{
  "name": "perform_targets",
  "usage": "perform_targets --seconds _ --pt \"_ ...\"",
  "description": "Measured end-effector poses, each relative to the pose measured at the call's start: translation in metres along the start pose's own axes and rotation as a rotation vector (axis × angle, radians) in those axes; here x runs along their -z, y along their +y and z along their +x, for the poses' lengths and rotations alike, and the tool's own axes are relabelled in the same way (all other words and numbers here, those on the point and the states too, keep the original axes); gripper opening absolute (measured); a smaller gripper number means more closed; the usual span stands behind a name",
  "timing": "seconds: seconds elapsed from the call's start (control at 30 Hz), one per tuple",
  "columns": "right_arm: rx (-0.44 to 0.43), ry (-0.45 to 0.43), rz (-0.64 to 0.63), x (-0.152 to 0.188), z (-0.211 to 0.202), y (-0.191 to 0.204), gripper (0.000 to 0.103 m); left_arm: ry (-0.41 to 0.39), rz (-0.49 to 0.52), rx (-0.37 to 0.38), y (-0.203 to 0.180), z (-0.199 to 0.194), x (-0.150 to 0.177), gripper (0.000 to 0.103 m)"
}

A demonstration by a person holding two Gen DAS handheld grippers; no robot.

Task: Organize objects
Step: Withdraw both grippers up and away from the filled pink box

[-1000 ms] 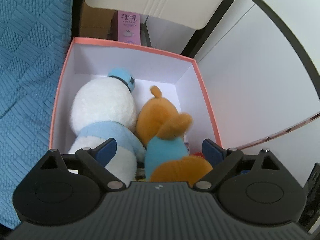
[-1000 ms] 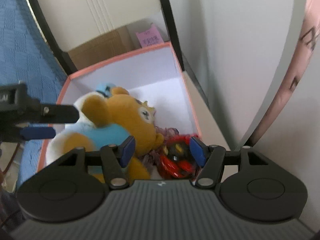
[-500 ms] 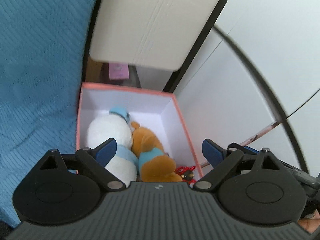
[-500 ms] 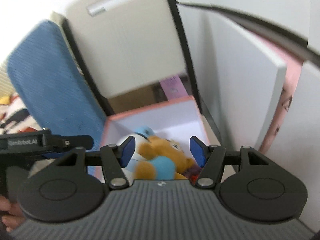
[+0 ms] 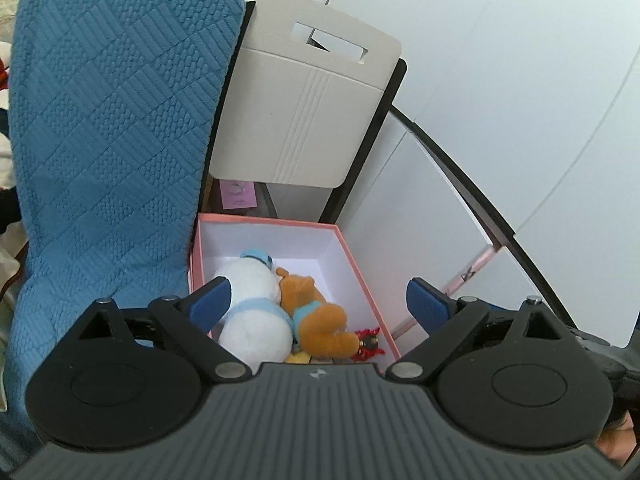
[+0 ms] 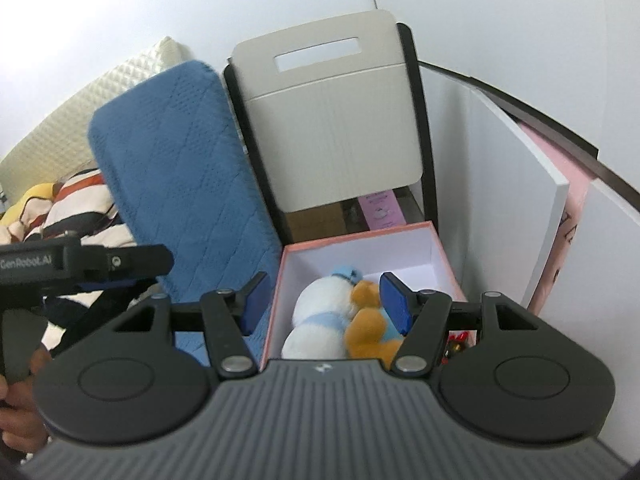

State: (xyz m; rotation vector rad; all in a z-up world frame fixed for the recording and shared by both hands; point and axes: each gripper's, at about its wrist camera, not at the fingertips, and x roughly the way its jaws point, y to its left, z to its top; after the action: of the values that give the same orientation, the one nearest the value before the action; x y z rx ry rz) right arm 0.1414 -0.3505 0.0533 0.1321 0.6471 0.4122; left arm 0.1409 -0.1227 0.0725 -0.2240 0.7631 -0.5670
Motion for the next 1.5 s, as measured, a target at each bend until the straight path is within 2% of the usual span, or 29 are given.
perform_targets --seconds 0.23,0.57,0.8,0.93,0.97,1.0,1.03,1.13,1.5 --pt "0.025 0.038 0.0 0.035 -0.004 0.011 0.063 -0.005 -0.029 0.013 0.015 -0.023 0.033 0.102" --pt "0.052 0.093 0.034 0.079 -0.002 0.007 0.063 0.02 0.002 -0.017 0.021 -0.017 0.072 0.103" --pt "0.075 0.078 0.008 0.088 0.0 0.008 0.063 0.012 -0.01 -0.02 0.026 -0.009 0.084 0.103" --pt "0.055 0.085 0.014 0.089 0.004 0.005 0.063 0.007 -0.029 -0.017 0.028 -0.006 0.083 0.103" --pt "0.055 0.088 0.018 0.089 0.006 0.004 0.068 0.009 -0.029 -0.016 0.027 -0.005 0.083 0.103" --pt "0.052 0.09 0.029 0.089 0.007 0.002 0.082 0.009 -0.023 -0.017 0.026 -0.004 0.082 0.103" --pt "0.044 0.088 0.045 0.09 0.008 0.0 0.089 0.007 -0.013 -0.022 0.025 -0.003 0.083 0.103" --pt "0.036 0.102 0.094 0.092 0.013 -0.006 0.102 -0.008 0.037 -0.055 0.018 -0.003 0.085 0.103" --pt "0.056 0.161 0.086 0.103 0.026 -0.015 0.103 -0.024 -0.009 -0.055 0.026 0.004 0.094 0.103"
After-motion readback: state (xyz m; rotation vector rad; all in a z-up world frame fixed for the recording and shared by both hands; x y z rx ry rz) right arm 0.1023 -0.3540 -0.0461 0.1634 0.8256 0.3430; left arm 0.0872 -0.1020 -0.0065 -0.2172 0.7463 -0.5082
